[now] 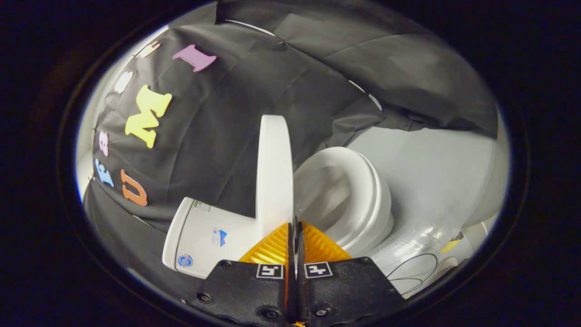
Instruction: Open the toilet lid.
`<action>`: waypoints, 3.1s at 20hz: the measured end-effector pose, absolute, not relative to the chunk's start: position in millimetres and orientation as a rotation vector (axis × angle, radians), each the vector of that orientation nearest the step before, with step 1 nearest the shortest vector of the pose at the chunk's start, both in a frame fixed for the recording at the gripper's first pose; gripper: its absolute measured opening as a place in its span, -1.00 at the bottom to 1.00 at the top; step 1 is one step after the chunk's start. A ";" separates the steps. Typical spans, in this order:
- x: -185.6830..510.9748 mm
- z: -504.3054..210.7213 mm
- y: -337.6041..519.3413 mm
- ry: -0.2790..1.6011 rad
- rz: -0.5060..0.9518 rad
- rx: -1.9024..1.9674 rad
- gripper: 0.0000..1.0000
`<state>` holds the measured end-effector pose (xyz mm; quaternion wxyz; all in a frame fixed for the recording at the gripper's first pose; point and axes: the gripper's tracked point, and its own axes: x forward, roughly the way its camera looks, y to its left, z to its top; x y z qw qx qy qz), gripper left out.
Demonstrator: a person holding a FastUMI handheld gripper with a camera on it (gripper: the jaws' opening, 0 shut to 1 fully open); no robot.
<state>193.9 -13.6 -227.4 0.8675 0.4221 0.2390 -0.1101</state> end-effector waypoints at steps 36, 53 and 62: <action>217.9 -131.6 88.8 0.496 -0.191 0.466 -0.90; 240.3 -98.2 194.8 0.486 -0.086 0.233 -0.84; 248.1 -95.2 239.3 0.499 -0.054 0.141 -0.84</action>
